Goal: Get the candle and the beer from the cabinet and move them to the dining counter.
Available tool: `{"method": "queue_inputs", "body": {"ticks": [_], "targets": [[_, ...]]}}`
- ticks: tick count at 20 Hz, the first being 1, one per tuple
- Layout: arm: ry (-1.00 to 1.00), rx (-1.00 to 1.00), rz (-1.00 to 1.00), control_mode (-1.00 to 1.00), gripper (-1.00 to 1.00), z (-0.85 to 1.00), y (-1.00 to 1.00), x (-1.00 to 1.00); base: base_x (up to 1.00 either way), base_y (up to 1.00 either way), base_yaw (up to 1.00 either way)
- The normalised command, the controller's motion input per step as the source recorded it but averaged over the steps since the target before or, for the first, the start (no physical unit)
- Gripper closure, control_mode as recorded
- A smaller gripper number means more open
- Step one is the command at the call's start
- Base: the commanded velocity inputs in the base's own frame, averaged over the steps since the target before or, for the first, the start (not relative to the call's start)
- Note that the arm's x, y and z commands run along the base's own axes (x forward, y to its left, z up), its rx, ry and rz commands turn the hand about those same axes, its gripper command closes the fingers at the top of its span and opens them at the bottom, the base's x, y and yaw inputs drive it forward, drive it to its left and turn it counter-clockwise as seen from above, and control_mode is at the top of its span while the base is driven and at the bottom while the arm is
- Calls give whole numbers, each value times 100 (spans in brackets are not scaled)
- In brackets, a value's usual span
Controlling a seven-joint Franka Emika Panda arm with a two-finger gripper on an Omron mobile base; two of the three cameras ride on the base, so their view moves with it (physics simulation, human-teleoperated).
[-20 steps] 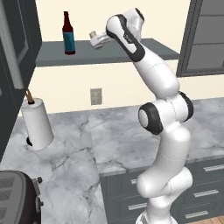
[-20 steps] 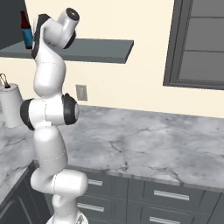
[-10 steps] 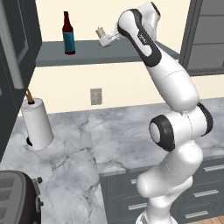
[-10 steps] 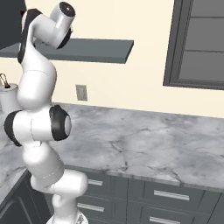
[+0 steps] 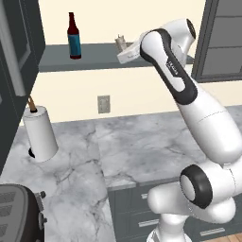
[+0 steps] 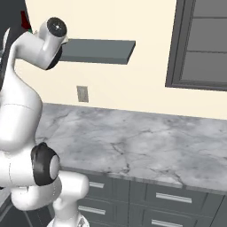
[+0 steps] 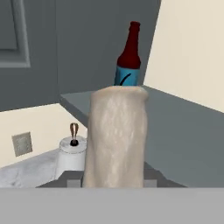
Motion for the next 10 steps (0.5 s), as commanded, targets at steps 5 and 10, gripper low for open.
{"method": "queue_inputs", "body": {"ticks": [5,10], "targets": [[0,14,-11,-100,100,0,-21,-87,0,0,0],[-2,8,-5,-100,100,-3,-28,-91,0,0,0]]}}
